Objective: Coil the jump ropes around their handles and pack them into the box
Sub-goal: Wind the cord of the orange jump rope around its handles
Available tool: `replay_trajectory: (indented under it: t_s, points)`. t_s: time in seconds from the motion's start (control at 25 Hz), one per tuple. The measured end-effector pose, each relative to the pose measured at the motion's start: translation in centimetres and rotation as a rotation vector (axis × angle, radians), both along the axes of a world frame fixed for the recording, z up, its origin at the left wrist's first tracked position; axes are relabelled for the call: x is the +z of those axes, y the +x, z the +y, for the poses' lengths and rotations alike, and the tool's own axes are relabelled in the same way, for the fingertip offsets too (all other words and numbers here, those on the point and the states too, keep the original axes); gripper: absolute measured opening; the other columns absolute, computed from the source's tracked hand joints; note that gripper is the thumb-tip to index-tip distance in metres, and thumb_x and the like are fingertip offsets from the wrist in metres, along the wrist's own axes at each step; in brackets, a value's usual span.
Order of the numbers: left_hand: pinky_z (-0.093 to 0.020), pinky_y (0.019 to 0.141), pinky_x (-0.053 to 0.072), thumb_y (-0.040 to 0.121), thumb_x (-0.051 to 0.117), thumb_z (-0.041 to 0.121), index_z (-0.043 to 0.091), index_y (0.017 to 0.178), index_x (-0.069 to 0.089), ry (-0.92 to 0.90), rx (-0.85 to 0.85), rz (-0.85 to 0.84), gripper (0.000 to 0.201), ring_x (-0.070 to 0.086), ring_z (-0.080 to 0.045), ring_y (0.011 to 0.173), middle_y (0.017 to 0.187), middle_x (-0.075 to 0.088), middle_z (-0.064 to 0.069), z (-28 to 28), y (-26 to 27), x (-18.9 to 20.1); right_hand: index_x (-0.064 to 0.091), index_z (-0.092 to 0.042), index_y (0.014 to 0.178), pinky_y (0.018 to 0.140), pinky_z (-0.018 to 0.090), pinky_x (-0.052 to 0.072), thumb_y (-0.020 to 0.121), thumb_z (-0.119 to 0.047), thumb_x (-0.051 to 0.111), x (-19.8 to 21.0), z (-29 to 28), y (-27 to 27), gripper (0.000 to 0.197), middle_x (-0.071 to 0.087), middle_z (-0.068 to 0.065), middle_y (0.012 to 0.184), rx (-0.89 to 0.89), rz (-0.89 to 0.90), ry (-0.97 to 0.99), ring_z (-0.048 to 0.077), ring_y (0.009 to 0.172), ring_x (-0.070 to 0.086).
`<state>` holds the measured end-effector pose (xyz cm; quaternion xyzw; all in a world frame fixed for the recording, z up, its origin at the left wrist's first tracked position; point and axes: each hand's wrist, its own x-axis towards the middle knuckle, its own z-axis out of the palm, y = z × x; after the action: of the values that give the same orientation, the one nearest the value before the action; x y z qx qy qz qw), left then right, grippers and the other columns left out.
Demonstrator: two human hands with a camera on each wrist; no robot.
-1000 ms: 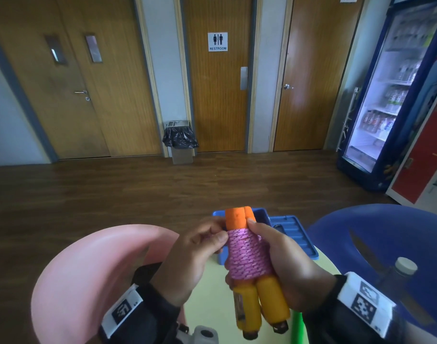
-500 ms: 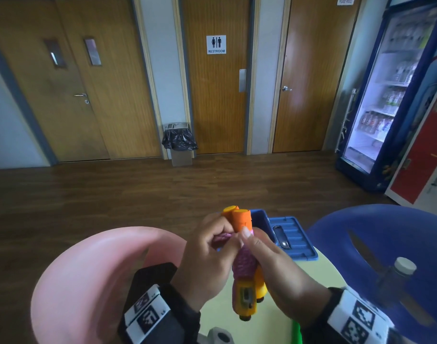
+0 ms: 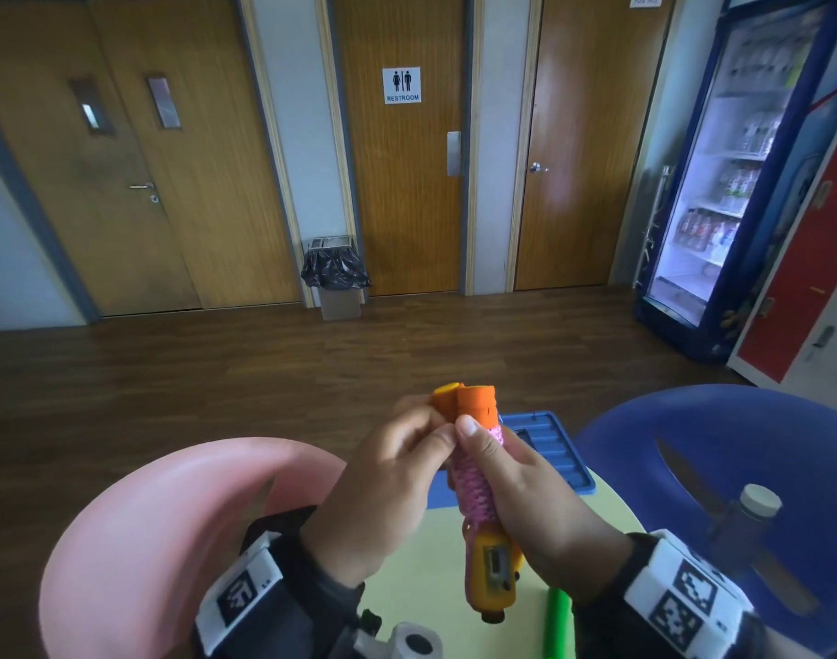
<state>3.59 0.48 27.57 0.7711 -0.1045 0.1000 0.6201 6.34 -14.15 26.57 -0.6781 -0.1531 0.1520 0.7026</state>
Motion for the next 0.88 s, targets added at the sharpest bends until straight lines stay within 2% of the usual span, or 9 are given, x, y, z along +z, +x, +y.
replay_trajectory:
  t_s: [0.04, 0.08, 0.24, 0.36, 0.44, 0.56, 0.72, 0.8, 0.88]
  points:
    - [-0.050, 0.087, 0.049, 0.089, 0.061, 0.042, 0.006, 0.086, 0.062, -0.043, 0.003, 0.014, 0.036, 0.061, -0.027, 0.089, 0.099, 0.064, -0.017, -0.2, 0.3, 0.1, 0.065, -0.015, 0.098, 0.066, 0.034, 0.052, 0.076, -0.069, 0.056, -0.1, -0.4, 0.3, 0.058, 0.065, -0.001, 0.076, 0.004, 0.000, -0.006, 0.013, 0.067, 0.062]
    - [-0.051, 0.084, 0.048, 0.084, 0.063, 0.043, 0.003, 0.083, 0.060, -0.094, 0.001, 0.040, 0.040, 0.060, -0.029, 0.085, 0.095, 0.064, -0.019, -0.5, 0.6, 0.0, 0.065, -0.016, 0.098, 0.066, 0.033, 0.052, 0.076, -0.069, 0.056, -0.1, -1.0, 0.6, 0.058, 0.065, -0.001, 0.076, 0.017, -0.001, -0.012, 0.013, 0.067, 0.061]
    - [-0.037, 0.076, 0.046, 0.082, 0.065, 0.026, 0.007, 0.074, 0.062, -0.221, -0.047, 0.131, 0.021, 0.058, -0.024, 0.078, 0.079, 0.060, -0.013, -2.7, 1.7, -0.3, 0.065, -0.012, 0.095, 0.067, 0.035, 0.052, 0.078, -0.068, 0.056, -0.4, -3.8, 1.8, 0.059, 0.066, 0.005, 0.079, 0.065, 0.035, -0.014, 0.017, 0.069, 0.062]
    - [-0.036, 0.070, 0.048, 0.078, 0.067, 0.024, 0.002, 0.075, 0.063, -0.252, 0.028, 0.174, 0.022, 0.058, -0.025, 0.074, 0.076, 0.060, -0.016, -5.7, 2.7, -0.7, 0.064, -0.006, 0.100, 0.068, 0.037, 0.055, 0.078, -0.064, 0.058, -0.6, -6.4, 3.3, 0.063, 0.067, 0.012, 0.082, 0.111, 0.127, 0.009, 0.025, 0.072, 0.066]
    - [-0.040, 0.068, 0.047, 0.076, 0.069, 0.024, 0.000, 0.075, 0.063, -0.271, 0.084, 0.198, 0.025, 0.058, -0.027, 0.073, 0.076, 0.060, -0.016, -7.8, 3.5, -0.9, 0.065, -0.003, 0.104, 0.074, 0.042, 0.055, 0.079, -0.064, 0.060, -0.7, -8.2, 4.4, 0.066, 0.068, 0.013, 0.084, 0.130, 0.163, 0.014, 0.026, 0.077, 0.068]
    - [-0.042, 0.072, 0.048, 0.073, 0.069, 0.028, -0.001, 0.079, 0.066, -0.239, 0.157, 0.203, 0.029, 0.061, -0.026, 0.076, 0.079, 0.064, -0.015, -11.3, 4.9, -1.1, 0.066, -0.003, 0.106, 0.078, 0.043, 0.056, 0.082, -0.065, 0.061, -1.0, -11.2, 6.1, 0.066, 0.070, 0.016, 0.086, 0.132, 0.195, 0.046, 0.028, 0.079, 0.069]
    - [-0.028, 0.060, 0.049, 0.075, 0.066, 0.028, 0.001, 0.081, 0.066, -0.171, 0.183, 0.156, 0.028, 0.058, -0.018, 0.070, 0.073, 0.061, -0.008, -15.8, 5.9, -1.1, 0.065, 0.002, 0.110, 0.075, 0.037, 0.055, 0.084, -0.064, 0.058, -1.4, -15.1, 7.5, 0.071, 0.070, 0.023, 0.092, 0.155, 0.163, 0.063, 0.025, 0.078, 0.068]
    - [-0.025, 0.066, 0.050, 0.077, 0.066, 0.031, 0.006, 0.081, 0.067, -0.088, 0.172, 0.138, 0.025, 0.059, -0.013, 0.072, 0.074, 0.062, -0.004, -17.5, 6.3, -1.4, 0.063, 0.003, 0.110, 0.076, 0.038, 0.056, 0.087, -0.065, 0.054, -1.5, -17.2, 8.2, 0.072, 0.071, 0.024, 0.094, 0.145, 0.101, 0.002, 0.024, 0.077, 0.068]
    - [-0.023, 0.073, 0.049, 0.079, 0.063, 0.032, 0.012, 0.076, 0.066, -0.043, 0.134, 0.148, 0.021, 0.060, -0.009, 0.076, 0.078, 0.062, 0.001, -18.5, 6.6, -1.6, 0.063, 0.000, 0.105, 0.077, 0.037, 0.056, 0.089, -0.065, 0.048, -1.3, -19.0, 8.6, 0.069, 0.072, 0.020, 0.094, 0.143, -0.039, -0.174, 0.024, 0.076, 0.069]
